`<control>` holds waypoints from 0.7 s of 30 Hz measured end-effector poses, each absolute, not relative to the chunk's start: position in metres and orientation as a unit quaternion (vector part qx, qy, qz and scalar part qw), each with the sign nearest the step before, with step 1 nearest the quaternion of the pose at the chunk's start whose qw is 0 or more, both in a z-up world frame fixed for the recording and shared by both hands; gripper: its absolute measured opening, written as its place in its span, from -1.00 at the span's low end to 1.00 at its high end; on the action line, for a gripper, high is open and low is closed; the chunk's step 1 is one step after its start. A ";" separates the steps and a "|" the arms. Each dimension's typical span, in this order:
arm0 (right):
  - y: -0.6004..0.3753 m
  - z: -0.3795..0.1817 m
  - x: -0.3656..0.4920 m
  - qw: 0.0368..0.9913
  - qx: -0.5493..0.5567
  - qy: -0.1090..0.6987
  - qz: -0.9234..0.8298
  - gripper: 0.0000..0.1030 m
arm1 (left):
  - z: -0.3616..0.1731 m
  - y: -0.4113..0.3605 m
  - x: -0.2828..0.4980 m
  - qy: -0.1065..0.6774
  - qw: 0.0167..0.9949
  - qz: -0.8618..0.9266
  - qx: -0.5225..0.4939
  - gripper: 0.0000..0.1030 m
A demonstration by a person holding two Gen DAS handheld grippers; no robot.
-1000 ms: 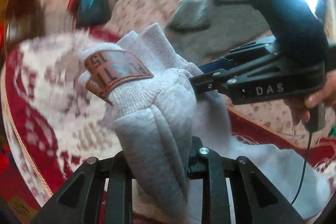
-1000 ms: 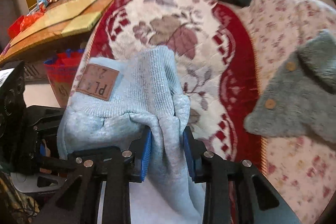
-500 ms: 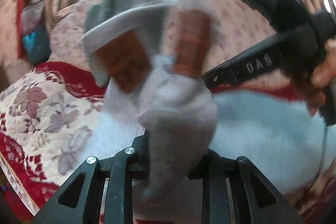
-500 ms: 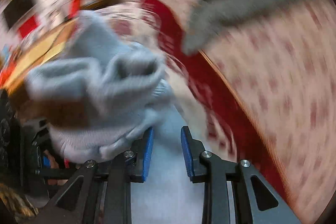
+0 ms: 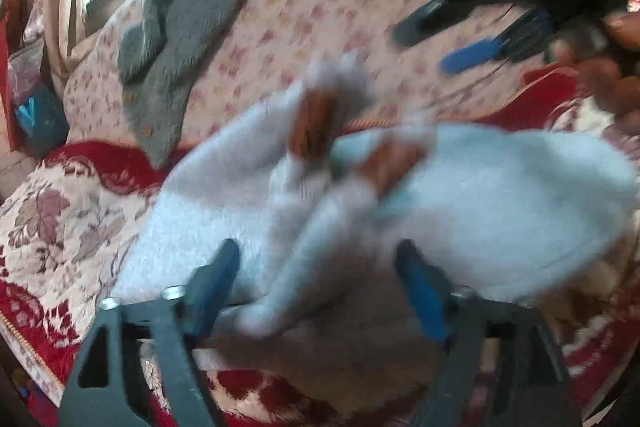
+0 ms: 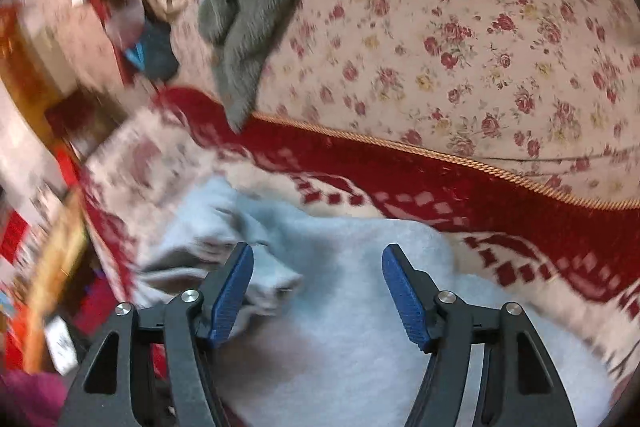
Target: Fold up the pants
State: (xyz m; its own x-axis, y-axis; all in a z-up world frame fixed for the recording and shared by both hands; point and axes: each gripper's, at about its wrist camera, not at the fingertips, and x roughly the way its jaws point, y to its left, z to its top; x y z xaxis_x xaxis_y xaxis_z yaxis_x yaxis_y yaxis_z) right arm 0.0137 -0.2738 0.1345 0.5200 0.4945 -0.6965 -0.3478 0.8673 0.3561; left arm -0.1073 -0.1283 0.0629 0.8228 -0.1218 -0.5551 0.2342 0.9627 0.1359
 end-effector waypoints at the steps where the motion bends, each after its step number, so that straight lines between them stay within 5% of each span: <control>1: -0.267 0.136 0.010 0.864 0.086 0.428 0.252 0.43 | 0.068 -0.130 -0.116 0.266 0.953 -0.100 0.105 0.64; 8: -0.222 0.120 -0.025 0.846 0.045 0.441 0.295 0.43 | 0.088 -0.111 -0.143 0.235 0.960 -0.092 0.122 0.65; 16: -0.219 0.041 -0.024 0.823 0.044 0.521 0.222 0.43 | 0.099 -0.077 -0.125 0.252 0.962 -0.069 0.080 0.65; 21: -0.235 0.060 -0.036 0.840 0.063 0.495 0.212 0.43 | 0.100 -0.091 -0.103 0.257 0.960 -0.088 0.069 0.68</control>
